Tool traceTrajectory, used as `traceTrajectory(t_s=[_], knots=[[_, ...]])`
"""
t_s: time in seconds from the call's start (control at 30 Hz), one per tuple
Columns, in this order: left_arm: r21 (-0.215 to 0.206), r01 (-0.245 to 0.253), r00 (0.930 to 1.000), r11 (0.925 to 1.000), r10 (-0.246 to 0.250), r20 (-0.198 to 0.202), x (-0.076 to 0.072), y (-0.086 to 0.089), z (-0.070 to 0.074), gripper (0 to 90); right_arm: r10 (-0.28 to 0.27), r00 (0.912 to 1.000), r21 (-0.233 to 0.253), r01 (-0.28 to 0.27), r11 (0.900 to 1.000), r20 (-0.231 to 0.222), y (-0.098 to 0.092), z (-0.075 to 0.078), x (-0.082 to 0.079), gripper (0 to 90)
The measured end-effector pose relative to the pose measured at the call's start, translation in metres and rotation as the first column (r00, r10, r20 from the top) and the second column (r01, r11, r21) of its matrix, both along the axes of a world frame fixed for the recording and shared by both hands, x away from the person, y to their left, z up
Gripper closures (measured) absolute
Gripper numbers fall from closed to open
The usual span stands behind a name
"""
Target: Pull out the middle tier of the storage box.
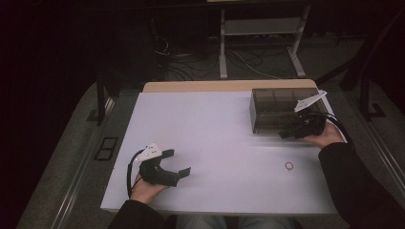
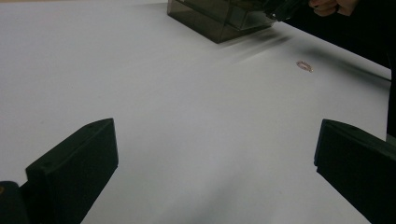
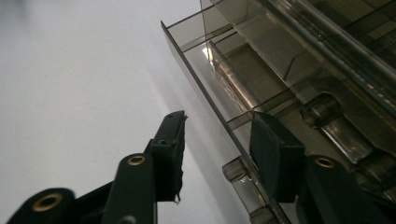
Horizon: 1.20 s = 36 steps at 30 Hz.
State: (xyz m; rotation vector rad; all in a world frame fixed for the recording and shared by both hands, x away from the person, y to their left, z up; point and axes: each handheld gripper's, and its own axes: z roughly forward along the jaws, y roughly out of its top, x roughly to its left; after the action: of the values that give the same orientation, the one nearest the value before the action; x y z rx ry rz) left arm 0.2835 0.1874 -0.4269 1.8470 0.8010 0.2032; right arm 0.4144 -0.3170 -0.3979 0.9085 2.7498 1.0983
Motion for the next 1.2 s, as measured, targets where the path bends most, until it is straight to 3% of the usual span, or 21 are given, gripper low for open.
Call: traceTrajectory(t_s=[0.53, 1.2], knots=[[0.002, -0.003, 1.0, 1.0, 0.003, -0.001, 0.0002, 0.0002, -0.0002, 0.0, 0.021, 0.9996, 0.029, -0.02, 0.999, -0.017, -0.01, -0.0034, 0.0053, 69.1], [0.001, -0.015, 0.9999, 0.9999, 0.015, -0.003, 0.0002, 0.0012, -0.0005, 0.0, 0.051, 0.9982, -0.001, -0.051, 0.999, -0.03, -0.0068, -0.0067, 0.0016, 70.1]])
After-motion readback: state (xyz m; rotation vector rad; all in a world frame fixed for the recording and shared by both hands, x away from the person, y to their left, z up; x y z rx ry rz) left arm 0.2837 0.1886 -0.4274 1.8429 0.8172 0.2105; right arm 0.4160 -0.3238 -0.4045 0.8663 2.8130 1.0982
